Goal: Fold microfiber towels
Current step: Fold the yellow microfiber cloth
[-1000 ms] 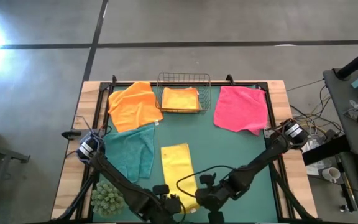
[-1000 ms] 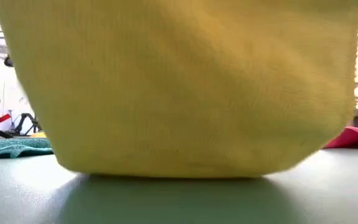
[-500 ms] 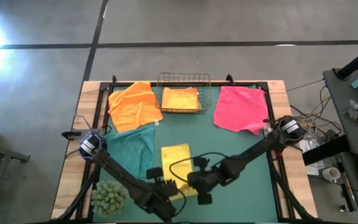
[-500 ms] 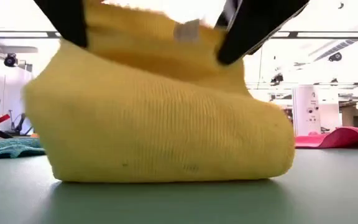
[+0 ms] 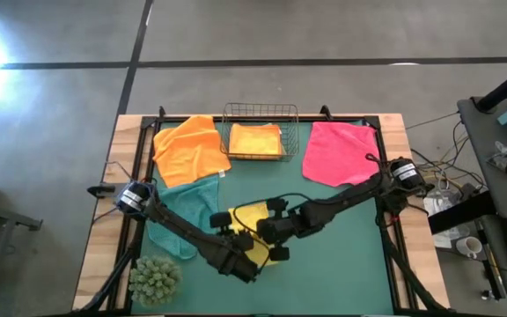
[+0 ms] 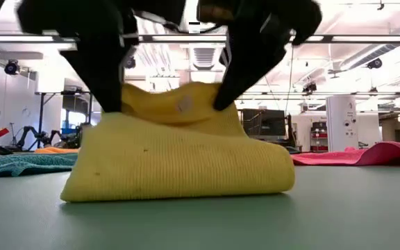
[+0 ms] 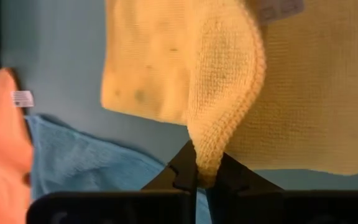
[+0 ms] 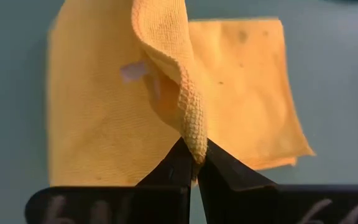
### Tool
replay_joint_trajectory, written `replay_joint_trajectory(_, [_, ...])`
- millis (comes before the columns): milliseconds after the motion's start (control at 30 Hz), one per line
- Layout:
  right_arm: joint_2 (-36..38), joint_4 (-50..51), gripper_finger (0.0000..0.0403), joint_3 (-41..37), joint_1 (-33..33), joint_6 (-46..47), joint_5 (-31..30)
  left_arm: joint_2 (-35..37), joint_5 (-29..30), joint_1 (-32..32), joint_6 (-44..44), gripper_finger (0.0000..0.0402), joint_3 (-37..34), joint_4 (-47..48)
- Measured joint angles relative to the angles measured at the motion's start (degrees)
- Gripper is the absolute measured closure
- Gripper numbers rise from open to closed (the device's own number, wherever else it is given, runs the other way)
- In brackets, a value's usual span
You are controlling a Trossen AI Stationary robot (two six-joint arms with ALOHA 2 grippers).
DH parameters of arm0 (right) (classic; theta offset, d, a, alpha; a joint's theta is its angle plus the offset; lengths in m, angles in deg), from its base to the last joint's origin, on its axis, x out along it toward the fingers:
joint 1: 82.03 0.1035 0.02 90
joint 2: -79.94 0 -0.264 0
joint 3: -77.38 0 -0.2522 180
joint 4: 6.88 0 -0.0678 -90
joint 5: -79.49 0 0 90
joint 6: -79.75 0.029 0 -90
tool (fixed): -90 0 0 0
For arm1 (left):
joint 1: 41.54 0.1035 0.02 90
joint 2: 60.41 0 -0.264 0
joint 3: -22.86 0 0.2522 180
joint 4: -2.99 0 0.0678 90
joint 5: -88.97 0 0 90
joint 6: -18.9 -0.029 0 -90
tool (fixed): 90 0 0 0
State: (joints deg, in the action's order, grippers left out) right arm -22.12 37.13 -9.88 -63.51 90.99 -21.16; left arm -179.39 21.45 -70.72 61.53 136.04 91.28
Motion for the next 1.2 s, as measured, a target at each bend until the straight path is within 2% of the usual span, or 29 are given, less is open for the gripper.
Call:
replay_joint_trajectory(367, [-0.5,-0.3,0.0394,-3.2,-5.2,-1.1,0.1,0.3,0.1,4.5,-4.6,0.0401,-3.5,-1.0])
replay_joint_trajectory(567, [-0.5,-1.7,0.0392,-3.5,-5.7,-4.7,0.1,0.3,0.0,6.1,-5.8,0.0401,-3.5,-0.5])
replay_joint_trajectory(733, [-0.5,-1.6,0.0375,-3.6,-5.9,-4.5,0.0,0.3,0.2,7.0,-5.7,0.0396,-3.5,-0.5])
replay_joint_trajectory(933, [-0.5,-1.6,0.0337,-3.6,-5.9,-3.7,-0.1,0.3,0.5,7.2,-5.7,0.0345,-3.5,-0.4])
replay_joint_trajectory(1200, [-0.4,0.4,0.0300,-3.6,-7.3,0.0,-4.3,0.3,3.0,8.5,-5.6,0.0263,-3.5,1.6])
